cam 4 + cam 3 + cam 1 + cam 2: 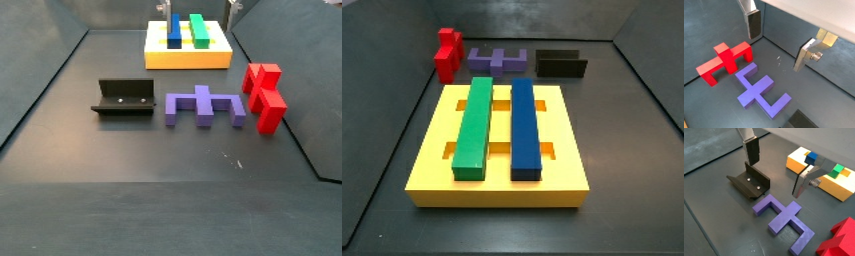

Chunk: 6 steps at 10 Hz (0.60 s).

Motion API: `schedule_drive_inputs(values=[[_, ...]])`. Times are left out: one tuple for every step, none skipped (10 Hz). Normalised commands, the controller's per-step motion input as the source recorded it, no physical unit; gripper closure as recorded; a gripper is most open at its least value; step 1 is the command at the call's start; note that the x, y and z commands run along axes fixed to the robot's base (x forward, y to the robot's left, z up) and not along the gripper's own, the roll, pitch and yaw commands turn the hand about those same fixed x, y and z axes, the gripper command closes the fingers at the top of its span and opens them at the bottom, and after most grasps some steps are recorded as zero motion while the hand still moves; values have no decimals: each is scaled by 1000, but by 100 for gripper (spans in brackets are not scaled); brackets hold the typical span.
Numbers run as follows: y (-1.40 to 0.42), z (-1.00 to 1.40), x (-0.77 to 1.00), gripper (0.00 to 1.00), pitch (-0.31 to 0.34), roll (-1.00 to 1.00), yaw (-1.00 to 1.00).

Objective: Pick up the purple object. Move up. Place the purple object on the fixture. Regrasp the purple object. Move to above the board. Insert the purple object.
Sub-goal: Pick up the purple object.

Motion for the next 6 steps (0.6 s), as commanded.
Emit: schedule_drive_inputs(values=[[-103,-97,0,0,-21,0,0],[-443,-451,0,0,-100,-13,0],[-734,-737,0,0,-144,0,-54],[-777,-906,51,0,-119,0,-100],[-709,-997,0,0,-143,0,-154],[-497,-1000,0,0,-150,0,-69]])
